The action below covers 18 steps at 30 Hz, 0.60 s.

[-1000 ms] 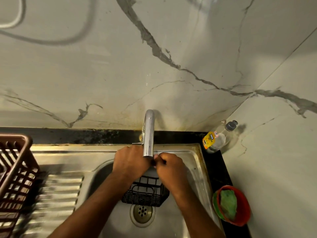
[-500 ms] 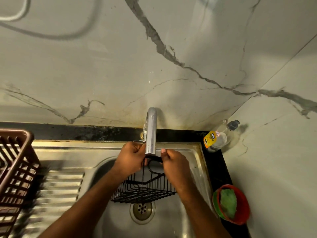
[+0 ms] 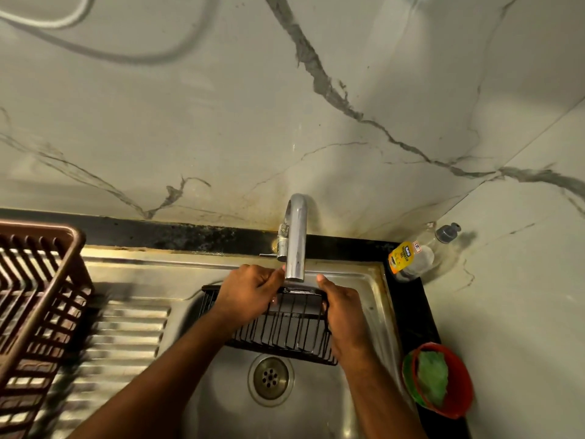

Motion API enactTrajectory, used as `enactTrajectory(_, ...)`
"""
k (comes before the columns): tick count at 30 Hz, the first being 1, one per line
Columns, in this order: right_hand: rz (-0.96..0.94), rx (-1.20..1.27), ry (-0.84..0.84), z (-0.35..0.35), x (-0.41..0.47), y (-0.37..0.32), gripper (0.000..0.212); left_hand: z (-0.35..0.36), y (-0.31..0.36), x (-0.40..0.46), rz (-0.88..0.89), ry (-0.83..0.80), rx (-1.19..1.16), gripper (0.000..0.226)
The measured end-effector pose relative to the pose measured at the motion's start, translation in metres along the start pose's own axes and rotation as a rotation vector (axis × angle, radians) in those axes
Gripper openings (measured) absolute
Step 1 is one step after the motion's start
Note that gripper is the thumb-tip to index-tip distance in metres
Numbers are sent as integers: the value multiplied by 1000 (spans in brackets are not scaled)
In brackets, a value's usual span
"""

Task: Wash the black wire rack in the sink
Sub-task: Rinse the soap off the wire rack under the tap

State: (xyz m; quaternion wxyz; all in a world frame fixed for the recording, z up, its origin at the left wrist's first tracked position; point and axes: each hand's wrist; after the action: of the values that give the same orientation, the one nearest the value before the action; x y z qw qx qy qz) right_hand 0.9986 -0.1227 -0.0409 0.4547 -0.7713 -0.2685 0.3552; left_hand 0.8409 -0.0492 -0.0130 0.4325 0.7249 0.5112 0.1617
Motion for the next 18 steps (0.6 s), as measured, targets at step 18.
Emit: enactTrajectory(18, -582, -1019, -19, -24, -6, -28, 72, 10, 37, 8, 51, 25, 502, 47)
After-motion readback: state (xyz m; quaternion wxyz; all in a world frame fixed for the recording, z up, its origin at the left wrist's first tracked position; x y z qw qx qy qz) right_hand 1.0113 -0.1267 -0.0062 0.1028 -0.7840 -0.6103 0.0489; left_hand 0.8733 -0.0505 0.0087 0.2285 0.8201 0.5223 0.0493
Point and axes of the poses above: each hand's wrist, its own x-axis towards the middle knuckle, its own z-axis out of the palm, y = z × x, and after that the axes turned 1 degree about -x, right-handed
